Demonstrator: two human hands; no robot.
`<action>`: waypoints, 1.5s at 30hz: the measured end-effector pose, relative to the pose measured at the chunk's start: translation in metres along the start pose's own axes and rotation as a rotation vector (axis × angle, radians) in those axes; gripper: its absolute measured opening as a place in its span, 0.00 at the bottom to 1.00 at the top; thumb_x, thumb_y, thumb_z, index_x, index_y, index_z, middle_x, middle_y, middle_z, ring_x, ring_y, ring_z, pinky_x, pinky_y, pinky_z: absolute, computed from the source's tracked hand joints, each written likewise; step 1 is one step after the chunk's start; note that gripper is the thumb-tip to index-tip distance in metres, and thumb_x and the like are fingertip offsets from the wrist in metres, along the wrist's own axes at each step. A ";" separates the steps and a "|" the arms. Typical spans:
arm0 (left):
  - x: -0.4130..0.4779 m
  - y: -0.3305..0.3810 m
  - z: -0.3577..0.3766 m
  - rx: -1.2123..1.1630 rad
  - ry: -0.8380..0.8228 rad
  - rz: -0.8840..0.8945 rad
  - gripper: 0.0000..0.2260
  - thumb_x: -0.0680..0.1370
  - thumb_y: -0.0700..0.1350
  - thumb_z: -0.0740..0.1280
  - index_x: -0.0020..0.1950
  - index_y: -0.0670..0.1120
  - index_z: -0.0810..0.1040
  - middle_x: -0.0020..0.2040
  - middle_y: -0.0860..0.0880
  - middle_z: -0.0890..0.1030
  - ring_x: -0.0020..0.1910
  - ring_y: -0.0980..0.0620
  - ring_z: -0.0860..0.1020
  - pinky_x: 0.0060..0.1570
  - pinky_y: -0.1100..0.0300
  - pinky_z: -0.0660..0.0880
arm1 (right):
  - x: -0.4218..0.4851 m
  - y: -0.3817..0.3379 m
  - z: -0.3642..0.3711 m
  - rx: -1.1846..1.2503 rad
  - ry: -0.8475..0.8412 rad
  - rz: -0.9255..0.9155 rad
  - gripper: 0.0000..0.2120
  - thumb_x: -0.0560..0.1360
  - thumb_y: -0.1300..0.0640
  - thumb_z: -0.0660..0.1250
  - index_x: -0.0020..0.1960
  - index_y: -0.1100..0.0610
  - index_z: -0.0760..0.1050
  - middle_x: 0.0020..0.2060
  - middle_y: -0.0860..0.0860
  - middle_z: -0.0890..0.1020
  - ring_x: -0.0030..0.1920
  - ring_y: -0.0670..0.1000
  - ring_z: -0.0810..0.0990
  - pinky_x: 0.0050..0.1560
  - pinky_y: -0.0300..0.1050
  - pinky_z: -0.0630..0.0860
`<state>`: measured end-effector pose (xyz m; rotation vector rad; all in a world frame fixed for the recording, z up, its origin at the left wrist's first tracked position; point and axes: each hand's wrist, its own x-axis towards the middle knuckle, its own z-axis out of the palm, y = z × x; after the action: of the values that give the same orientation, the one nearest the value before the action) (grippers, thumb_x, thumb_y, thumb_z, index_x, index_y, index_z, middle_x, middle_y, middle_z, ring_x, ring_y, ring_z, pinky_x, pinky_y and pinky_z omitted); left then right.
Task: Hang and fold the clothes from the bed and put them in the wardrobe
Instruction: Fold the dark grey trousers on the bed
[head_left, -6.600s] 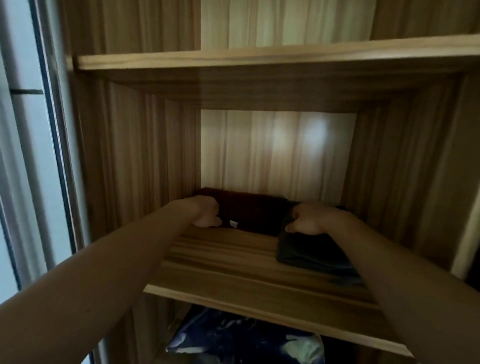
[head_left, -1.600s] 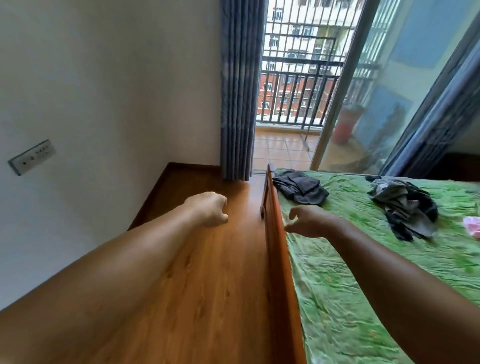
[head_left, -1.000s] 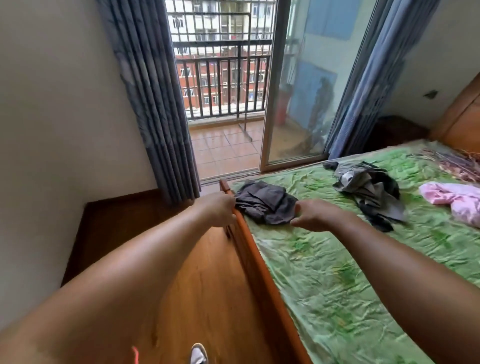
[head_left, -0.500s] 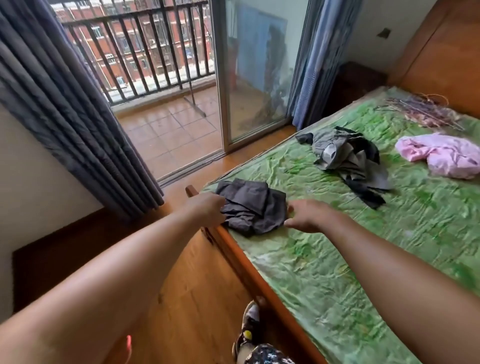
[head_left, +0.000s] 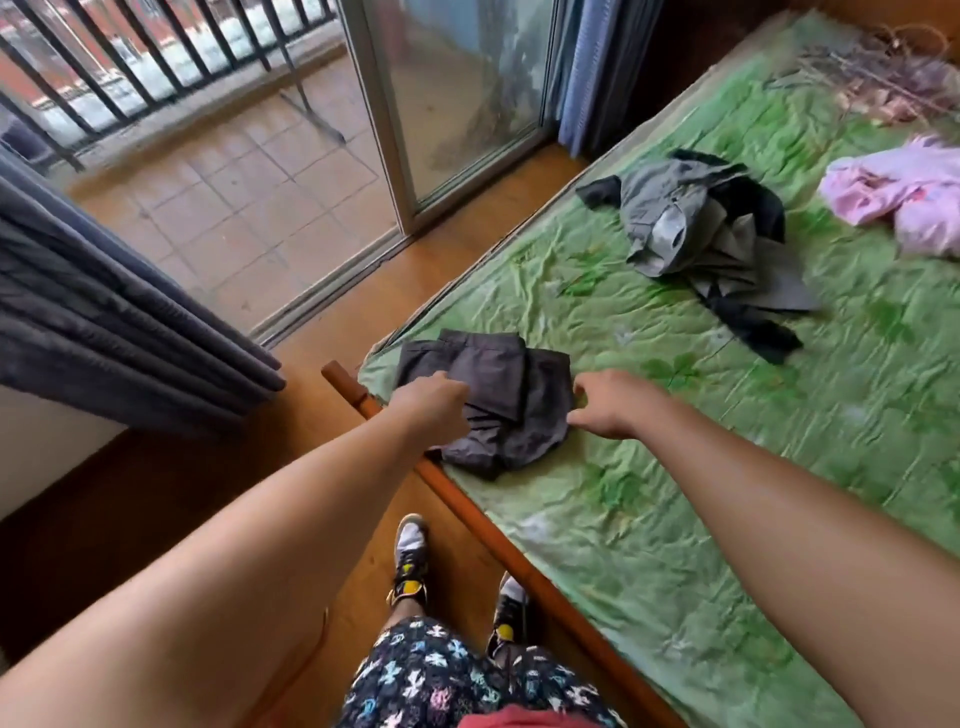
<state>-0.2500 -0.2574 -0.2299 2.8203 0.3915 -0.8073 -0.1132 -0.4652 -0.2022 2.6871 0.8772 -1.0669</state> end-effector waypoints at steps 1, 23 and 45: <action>0.014 -0.001 0.002 0.009 -0.013 0.014 0.13 0.77 0.49 0.64 0.61 0.49 0.76 0.54 0.45 0.74 0.51 0.42 0.77 0.46 0.48 0.79 | 0.010 0.001 0.003 0.012 -0.012 0.026 0.22 0.72 0.42 0.65 0.63 0.49 0.73 0.62 0.55 0.78 0.59 0.60 0.78 0.60 0.55 0.77; 0.313 0.044 0.097 0.067 -0.097 0.409 0.23 0.77 0.38 0.61 0.73 0.47 0.66 0.68 0.43 0.69 0.68 0.40 0.68 0.58 0.44 0.73 | 0.230 0.029 0.184 1.193 0.140 0.779 0.20 0.81 0.58 0.58 0.72 0.58 0.66 0.66 0.61 0.75 0.64 0.62 0.76 0.66 0.55 0.74; 0.262 0.087 -0.093 -0.389 0.100 0.546 0.13 0.77 0.48 0.71 0.60 0.47 0.76 0.50 0.47 0.81 0.51 0.43 0.79 0.43 0.60 0.67 | 0.111 0.056 0.000 2.129 0.325 0.483 0.15 0.82 0.45 0.63 0.46 0.54 0.80 0.34 0.51 0.85 0.38 0.53 0.82 0.40 0.45 0.76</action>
<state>0.0358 -0.2644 -0.2843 2.4192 -0.1921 -0.4187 -0.0171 -0.4590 -0.2809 3.6925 -2.2548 -1.8643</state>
